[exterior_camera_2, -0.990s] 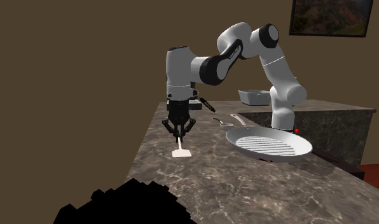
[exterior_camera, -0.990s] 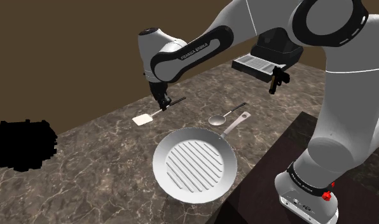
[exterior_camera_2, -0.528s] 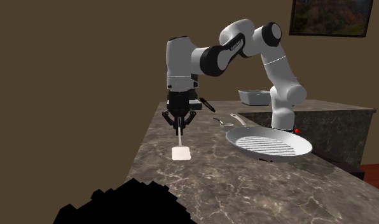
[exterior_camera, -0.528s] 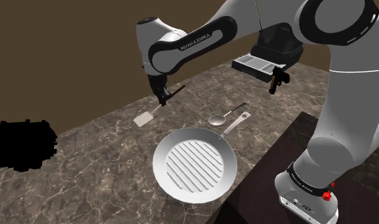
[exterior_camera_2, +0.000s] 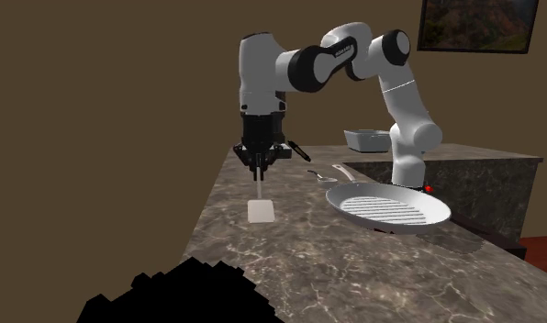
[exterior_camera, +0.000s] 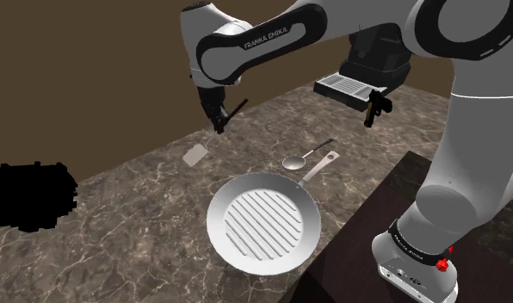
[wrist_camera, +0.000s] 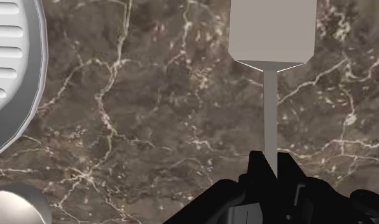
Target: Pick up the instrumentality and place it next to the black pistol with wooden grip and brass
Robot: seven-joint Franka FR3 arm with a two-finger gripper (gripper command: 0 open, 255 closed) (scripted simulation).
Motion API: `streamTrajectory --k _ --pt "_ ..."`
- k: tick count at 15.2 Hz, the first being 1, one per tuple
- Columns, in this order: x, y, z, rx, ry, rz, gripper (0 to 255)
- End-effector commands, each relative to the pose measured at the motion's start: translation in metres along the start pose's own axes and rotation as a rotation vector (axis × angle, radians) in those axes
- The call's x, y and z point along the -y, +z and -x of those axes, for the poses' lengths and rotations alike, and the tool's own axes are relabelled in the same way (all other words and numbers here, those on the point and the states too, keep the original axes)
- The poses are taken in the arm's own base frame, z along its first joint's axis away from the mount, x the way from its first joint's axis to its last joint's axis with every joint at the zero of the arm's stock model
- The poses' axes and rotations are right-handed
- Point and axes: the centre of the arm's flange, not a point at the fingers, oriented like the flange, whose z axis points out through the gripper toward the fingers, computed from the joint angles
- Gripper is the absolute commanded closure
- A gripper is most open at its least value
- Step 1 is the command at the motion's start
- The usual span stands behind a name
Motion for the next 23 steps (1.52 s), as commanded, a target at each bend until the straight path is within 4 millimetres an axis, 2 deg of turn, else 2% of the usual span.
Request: streamTrajectory --k 1,17,23 --pt "0.001 -0.012 -0.001 0.000 0.000 0.000 255" --pt "0.001 -0.095 -0.007 0.000 0.000 0.000 255" --pt "-0.033 -0.090 -0.078 0.000 0.000 0.000 255"
